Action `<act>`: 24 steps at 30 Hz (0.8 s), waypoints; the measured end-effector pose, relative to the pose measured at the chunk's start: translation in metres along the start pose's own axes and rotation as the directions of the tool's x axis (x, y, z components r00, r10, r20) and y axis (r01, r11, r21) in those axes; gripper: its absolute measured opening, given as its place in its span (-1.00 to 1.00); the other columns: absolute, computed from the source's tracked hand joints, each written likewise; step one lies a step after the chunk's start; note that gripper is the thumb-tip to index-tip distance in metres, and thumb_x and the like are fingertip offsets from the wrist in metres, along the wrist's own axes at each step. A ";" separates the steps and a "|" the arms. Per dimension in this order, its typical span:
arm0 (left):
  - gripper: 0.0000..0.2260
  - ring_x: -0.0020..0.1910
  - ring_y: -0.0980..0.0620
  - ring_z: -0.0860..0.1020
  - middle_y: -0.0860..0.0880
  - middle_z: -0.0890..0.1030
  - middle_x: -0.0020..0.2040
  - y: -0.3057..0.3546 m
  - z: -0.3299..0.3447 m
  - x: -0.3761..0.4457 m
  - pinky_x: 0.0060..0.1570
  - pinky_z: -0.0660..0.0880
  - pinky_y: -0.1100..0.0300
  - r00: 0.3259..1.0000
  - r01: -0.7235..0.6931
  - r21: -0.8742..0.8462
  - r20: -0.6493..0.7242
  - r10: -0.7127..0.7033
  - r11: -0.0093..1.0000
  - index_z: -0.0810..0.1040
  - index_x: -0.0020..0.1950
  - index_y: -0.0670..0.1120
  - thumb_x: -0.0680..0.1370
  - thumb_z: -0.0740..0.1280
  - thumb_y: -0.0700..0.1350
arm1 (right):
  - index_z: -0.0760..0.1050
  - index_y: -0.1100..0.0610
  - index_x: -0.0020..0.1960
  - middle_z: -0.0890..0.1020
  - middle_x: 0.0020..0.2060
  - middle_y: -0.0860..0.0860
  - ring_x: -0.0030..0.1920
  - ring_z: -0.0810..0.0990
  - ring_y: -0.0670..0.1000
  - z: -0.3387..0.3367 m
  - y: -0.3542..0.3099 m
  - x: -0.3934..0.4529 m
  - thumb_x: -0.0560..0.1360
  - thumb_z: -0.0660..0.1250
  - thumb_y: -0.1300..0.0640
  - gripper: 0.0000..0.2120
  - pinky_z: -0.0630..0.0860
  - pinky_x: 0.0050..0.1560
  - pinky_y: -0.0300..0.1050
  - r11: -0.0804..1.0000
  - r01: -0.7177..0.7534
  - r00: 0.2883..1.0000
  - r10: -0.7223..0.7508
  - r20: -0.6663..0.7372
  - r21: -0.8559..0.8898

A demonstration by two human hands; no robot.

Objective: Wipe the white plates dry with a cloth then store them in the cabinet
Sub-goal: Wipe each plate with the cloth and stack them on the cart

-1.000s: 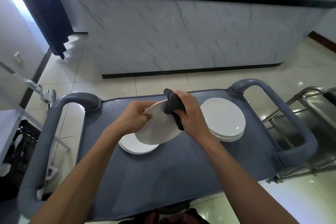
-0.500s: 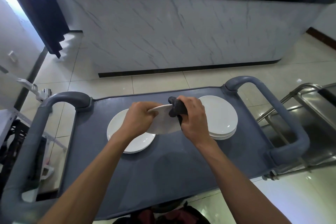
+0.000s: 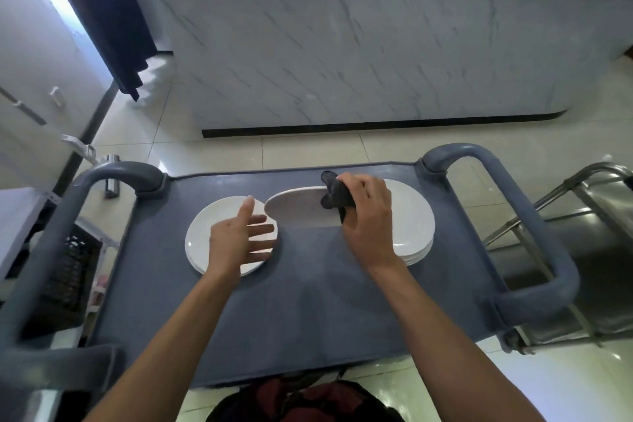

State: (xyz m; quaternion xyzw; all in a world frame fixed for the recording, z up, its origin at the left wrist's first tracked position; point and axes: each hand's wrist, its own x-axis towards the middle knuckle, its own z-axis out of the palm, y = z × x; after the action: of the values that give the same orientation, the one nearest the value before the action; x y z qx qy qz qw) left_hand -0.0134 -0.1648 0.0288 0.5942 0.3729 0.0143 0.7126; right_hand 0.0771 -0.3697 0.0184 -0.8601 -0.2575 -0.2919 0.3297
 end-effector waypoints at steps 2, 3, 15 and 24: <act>-0.43 -0.09 -0.25 0.72 -0.17 0.73 0.03 0.010 0.018 -0.012 -0.24 0.67 -0.05 0.970 0.210 -0.132 0.155 -0.189 0.969 0.58 0.15 -0.18 0.56 0.27 0.33 | 0.45 0.08 0.28 0.57 0.10 0.10 0.05 0.51 0.15 -0.001 0.005 -0.002 0.38 0.42 0.43 -0.46 0.45 0.06 0.13 0.999 0.046 0.999 -0.046 -0.009 0.007; -0.40 -0.06 -0.26 0.71 -0.17 0.72 0.06 0.013 0.027 -0.016 -0.28 0.66 -0.03 0.955 0.260 -0.189 0.198 -0.222 0.947 0.55 0.19 -0.18 0.55 0.27 0.35 | 0.44 0.08 0.28 0.58 0.10 0.11 0.05 0.52 0.16 -0.001 0.006 -0.002 0.38 0.42 0.44 -0.46 0.46 0.07 0.13 0.997 0.070 0.997 -0.070 -0.013 0.017; -0.66 0.01 -0.30 0.68 -0.37 0.60 0.21 0.004 0.071 -0.030 -0.26 0.68 -0.05 0.973 0.232 -0.669 0.144 -0.183 0.706 0.40 0.38 -0.35 0.61 0.25 -0.30 | 0.51 0.12 0.28 0.58 0.13 0.12 0.09 0.54 0.18 -0.020 0.033 -0.029 0.44 0.38 0.48 -0.52 0.42 0.21 0.08 0.959 0.240 0.970 -0.243 0.005 0.152; -0.75 -0.04 -0.17 0.72 -0.22 0.71 0.03 -0.013 0.088 -0.035 -0.17 0.68 -0.05 0.992 0.121 -0.680 0.113 -0.060 0.723 0.46 0.31 -0.31 0.65 0.22 -0.28 | 0.37 0.00 0.33 0.49 0.21 -0.14 0.24 0.45 -0.09 -0.048 0.039 -0.040 0.53 0.28 0.24 -0.60 0.33 0.34 -0.16 0.918 0.015 0.971 -0.108 0.213 0.396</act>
State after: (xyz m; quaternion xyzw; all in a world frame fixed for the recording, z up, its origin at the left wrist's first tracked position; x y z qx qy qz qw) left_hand 0.0043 -0.2584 0.0365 0.2705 0.3399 0.0916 0.8961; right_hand 0.0582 -0.4395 0.0046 -0.7961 -0.3743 -0.1430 0.4535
